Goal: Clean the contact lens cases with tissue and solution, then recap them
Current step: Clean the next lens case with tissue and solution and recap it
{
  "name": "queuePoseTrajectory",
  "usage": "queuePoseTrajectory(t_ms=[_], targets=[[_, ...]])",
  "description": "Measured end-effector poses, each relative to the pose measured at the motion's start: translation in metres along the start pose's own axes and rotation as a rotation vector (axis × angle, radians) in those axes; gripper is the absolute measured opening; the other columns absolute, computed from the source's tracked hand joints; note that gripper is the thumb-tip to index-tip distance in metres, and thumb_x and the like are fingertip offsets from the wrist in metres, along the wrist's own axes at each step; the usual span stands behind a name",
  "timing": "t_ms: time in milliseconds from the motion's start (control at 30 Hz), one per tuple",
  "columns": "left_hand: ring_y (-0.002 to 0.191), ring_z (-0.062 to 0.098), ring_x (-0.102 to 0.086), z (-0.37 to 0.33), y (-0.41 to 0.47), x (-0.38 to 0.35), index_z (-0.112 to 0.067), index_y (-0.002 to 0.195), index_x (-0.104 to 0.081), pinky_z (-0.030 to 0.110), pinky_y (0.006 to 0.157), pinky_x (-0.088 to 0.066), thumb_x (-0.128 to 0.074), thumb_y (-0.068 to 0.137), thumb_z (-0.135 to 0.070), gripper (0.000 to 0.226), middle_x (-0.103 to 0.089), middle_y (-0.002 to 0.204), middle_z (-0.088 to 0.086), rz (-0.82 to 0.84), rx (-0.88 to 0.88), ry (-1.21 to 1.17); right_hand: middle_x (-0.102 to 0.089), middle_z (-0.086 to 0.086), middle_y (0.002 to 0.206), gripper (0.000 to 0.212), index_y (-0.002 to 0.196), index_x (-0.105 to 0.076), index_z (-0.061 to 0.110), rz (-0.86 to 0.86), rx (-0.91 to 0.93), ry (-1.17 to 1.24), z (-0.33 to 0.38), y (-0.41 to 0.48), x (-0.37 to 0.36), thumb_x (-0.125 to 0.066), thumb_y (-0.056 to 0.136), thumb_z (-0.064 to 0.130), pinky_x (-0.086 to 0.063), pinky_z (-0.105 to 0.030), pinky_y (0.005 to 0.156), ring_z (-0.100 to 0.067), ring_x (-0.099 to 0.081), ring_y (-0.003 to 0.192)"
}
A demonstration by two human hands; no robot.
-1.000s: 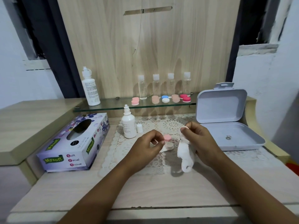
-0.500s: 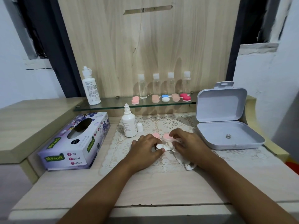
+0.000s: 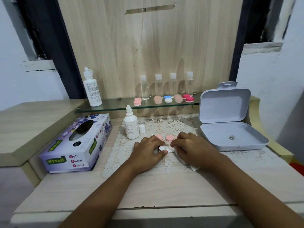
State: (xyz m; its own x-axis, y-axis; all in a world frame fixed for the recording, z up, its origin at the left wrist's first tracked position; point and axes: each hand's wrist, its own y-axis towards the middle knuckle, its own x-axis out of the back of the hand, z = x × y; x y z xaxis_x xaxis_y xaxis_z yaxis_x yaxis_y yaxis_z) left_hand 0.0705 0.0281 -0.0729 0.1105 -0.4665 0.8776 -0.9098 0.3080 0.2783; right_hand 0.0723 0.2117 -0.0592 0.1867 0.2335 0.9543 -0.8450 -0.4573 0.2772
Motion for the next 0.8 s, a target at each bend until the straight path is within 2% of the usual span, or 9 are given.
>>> queuePoseTrajectory(t_ms=[33, 200, 400, 500, 600, 700, 800], targets=[[0.105, 0.011, -0.042, -0.0002, -0.0002, 0.0002, -0.03, 0.112, -0.059, 0.037, 0.092, -0.032, -0.052, 0.091, -0.04, 0.025, -0.052, 0.114, -0.016, 0.002, 0.0, 0.006, -0.05, 0.005, 0.119, 0.044, 0.124, -0.053, 0.031, 0.013, 0.005, -0.055, 0.0013, -0.0003, 0.0008, -0.023, 0.093, 0.041, -0.038, -0.033, 0.086, -0.02, -0.047, 0.11], [0.106, 0.011, -0.043, -0.0008, -0.0006, 0.0002, -0.03, 0.111, -0.059, 0.037, 0.091, -0.031, -0.052, 0.091, -0.04, 0.023, -0.052, 0.112, -0.016, -0.003, 0.006, 0.006, -0.045, 0.003, 0.128, 0.034, 0.129, -0.043, 0.025, 0.033, 0.034, -0.171, 0.0069, -0.0001, 0.0028, -0.03, 0.099, 0.033, -0.036, -0.036, 0.089, -0.02, -0.043, 0.117], [0.106, 0.011, -0.042, -0.0012, -0.0004, -0.0011, -0.031, 0.113, -0.058, 0.036, 0.092, -0.031, -0.051, 0.092, -0.04, 0.024, -0.052, 0.114, -0.016, -0.003, 0.004, 0.022, -0.046, 0.005, 0.124, 0.03, 0.123, -0.046, 0.026, 0.051, 0.011, -0.08, 0.0053, -0.0001, -0.0005, -0.03, 0.098, 0.031, -0.033, -0.032, 0.084, -0.018, -0.04, 0.114], [0.107, 0.011, -0.042, -0.001, 0.0, -0.001, -0.03, 0.113, -0.058, 0.036, 0.092, -0.03, -0.051, 0.092, -0.039, 0.024, -0.052, 0.115, -0.016, 0.003, 0.006, 0.018, -0.049, 0.006, 0.118, 0.045, 0.12, -0.053, 0.028, 0.054, -0.009, 0.026, 0.0015, -0.0011, -0.0009, -0.022, 0.09, 0.039, -0.03, -0.03, 0.08, -0.017, -0.042, 0.111], [0.106, 0.011, -0.041, -0.001, 0.0, -0.0004, -0.03, 0.113, -0.059, 0.036, 0.091, -0.03, -0.051, 0.092, -0.038, 0.024, -0.052, 0.115, -0.016, 0.008, 0.003, 0.008, -0.05, 0.006, 0.113, 0.053, 0.119, -0.057, 0.031, 0.041, -0.017, 0.084, -0.0012, -0.002, -0.0017, -0.021, 0.082, 0.044, -0.037, -0.031, 0.082, -0.019, -0.045, 0.107], [0.106, 0.011, -0.042, -0.0013, 0.0002, -0.0003, -0.029, 0.114, -0.059, 0.036, 0.091, -0.03, -0.051, 0.092, -0.037, 0.025, -0.051, 0.115, -0.015, 0.012, -0.001, 0.003, -0.049, 0.006, 0.112, 0.047, 0.122, -0.053, 0.037, 0.022, -0.026, -0.023, 0.0, -0.0043, -0.0013, -0.021, 0.089, 0.045, -0.039, -0.032, 0.081, -0.019, -0.046, 0.107], [0.106, 0.011, -0.042, -0.0013, 0.0005, 0.0, -0.029, 0.115, -0.058, 0.036, 0.091, -0.031, -0.051, 0.092, -0.038, 0.025, -0.052, 0.115, -0.015, 0.014, -0.002, 0.012, -0.046, 0.004, 0.12, 0.036, 0.128, -0.047, 0.035, 0.015, -0.028, -0.116, 0.0055, -0.0059, 0.0002, -0.026, 0.098, 0.04, -0.04, -0.035, 0.086, -0.019, -0.045, 0.113]])
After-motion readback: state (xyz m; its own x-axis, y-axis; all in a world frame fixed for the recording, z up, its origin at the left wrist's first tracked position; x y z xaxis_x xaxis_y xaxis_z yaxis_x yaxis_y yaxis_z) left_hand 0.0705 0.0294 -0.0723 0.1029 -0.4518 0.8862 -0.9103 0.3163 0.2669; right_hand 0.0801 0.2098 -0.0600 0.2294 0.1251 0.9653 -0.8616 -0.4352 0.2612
